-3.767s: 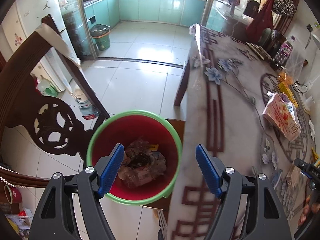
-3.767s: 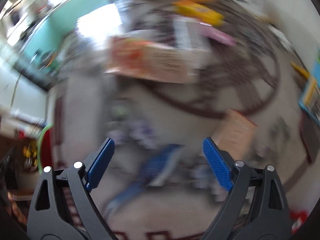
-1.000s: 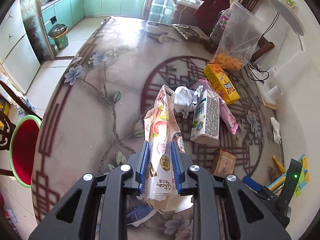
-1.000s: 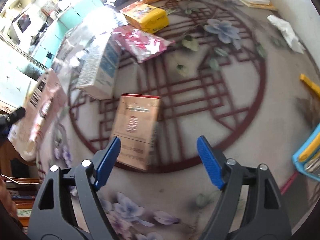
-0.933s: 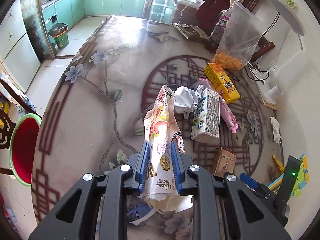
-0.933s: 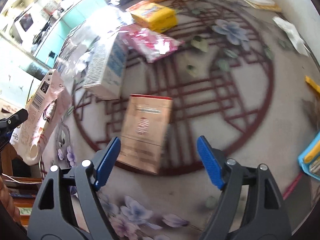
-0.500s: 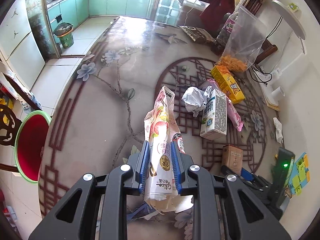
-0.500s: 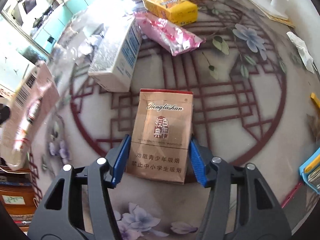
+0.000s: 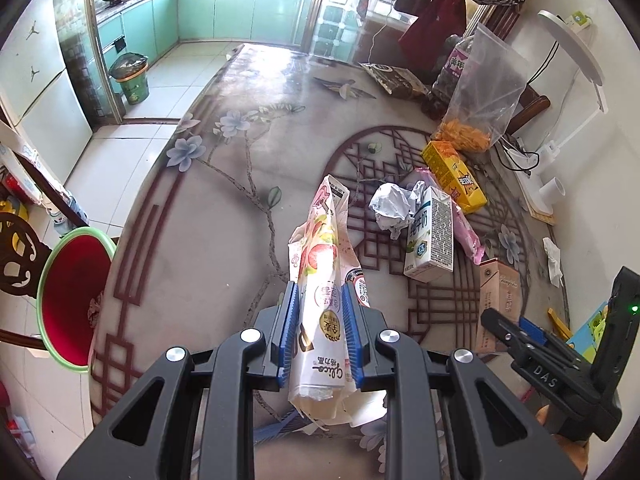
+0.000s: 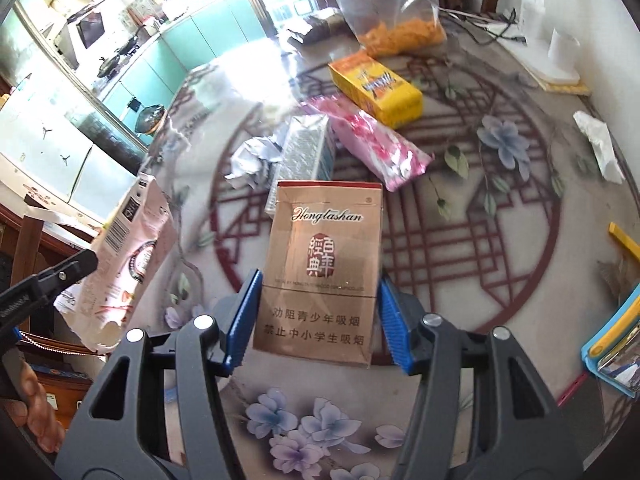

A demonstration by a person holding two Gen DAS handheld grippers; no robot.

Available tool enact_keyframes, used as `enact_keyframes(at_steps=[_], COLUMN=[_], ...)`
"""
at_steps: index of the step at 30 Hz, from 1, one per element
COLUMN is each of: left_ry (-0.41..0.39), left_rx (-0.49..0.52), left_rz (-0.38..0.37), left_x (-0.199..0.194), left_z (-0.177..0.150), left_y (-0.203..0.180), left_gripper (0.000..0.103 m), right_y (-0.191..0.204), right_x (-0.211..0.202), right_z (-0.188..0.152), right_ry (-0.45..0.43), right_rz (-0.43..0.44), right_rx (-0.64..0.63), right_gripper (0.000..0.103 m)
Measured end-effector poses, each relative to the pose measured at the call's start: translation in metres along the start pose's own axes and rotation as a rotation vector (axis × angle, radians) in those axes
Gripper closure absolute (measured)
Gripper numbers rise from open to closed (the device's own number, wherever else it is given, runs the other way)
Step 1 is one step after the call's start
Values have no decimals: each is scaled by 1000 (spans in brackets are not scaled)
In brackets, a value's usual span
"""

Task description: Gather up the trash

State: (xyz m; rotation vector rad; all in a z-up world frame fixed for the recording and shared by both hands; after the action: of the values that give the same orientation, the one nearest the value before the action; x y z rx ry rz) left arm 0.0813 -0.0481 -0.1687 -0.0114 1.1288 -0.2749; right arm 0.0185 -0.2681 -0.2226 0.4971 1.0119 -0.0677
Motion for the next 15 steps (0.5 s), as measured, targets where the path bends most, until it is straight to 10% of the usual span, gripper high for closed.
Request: enact_keyframes(at_steps=[15], left_ry=[-58], left_rx=[34], left_rz=[17], left_x=[-25], left_z=[-13], left_y=[31], left_gripper=[83], right_y=[79], right_x=[-15], right_z=[-9], right_ry=[-38], right_rz=[34], right_rx=[-139], right_gripper=[48])
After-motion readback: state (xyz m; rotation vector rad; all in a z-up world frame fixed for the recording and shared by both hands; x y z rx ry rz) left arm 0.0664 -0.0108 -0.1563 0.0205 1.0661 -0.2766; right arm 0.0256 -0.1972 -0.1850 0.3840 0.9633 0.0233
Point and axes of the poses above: each gripper's, at about its wrist camera, not at the fingertips, and x roughly the way its jaws point, y to its left, z to its top, the point moved 3 cm from there along x, roughly the way its jaws point, and after that the axes turned 5 degrees about z, right-handed, at the moved point
